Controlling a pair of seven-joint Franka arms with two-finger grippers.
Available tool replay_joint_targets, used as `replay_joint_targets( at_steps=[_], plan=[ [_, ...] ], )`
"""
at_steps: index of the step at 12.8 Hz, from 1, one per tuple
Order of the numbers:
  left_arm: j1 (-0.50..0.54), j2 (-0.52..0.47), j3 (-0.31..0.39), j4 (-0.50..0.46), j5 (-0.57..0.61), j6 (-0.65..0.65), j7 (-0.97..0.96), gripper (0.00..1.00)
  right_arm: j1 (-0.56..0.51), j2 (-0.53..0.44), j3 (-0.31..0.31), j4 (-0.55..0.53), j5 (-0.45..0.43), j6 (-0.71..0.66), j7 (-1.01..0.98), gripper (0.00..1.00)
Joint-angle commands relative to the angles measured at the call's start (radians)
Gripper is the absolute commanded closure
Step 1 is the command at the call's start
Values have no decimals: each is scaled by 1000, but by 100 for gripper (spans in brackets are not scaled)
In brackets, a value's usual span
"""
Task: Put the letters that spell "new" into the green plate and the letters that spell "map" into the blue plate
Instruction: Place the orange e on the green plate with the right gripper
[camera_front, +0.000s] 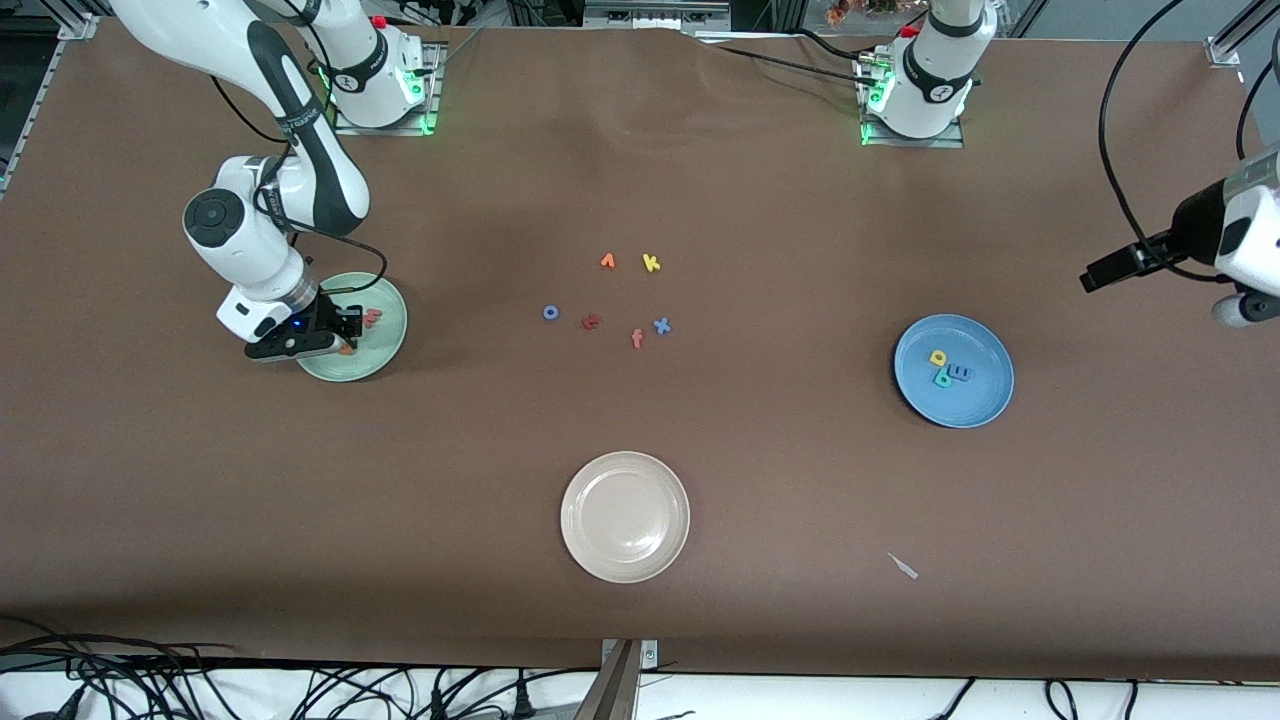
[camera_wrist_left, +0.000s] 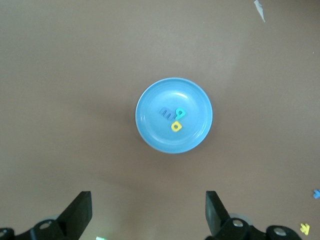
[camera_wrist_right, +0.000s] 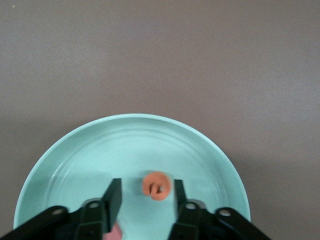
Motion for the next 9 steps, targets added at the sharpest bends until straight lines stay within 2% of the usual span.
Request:
replay_joint_targets(
  at_steps=[1,3,6,8,9],
  plan=[
    [9,-3,-19,84,-25,-108,19,0,-10,-22,9,10,3,-32,-25,14],
    [9,17,-53,125,-25,-116,14,0,-10,-61,9,66,3,-183,-23,14],
    [15,17,-56,127,-36,-116,23,0,-10,-79,7,275,6,-586,-12,10],
    [15,15,-56,127,-36,-116,26,0,-10,-76,7,405,8,-776,-9,2],
    [13,15,-56,127,-25,-114,26,0,-10,-76,6,476,8,-872,-9,2]
  ],
)
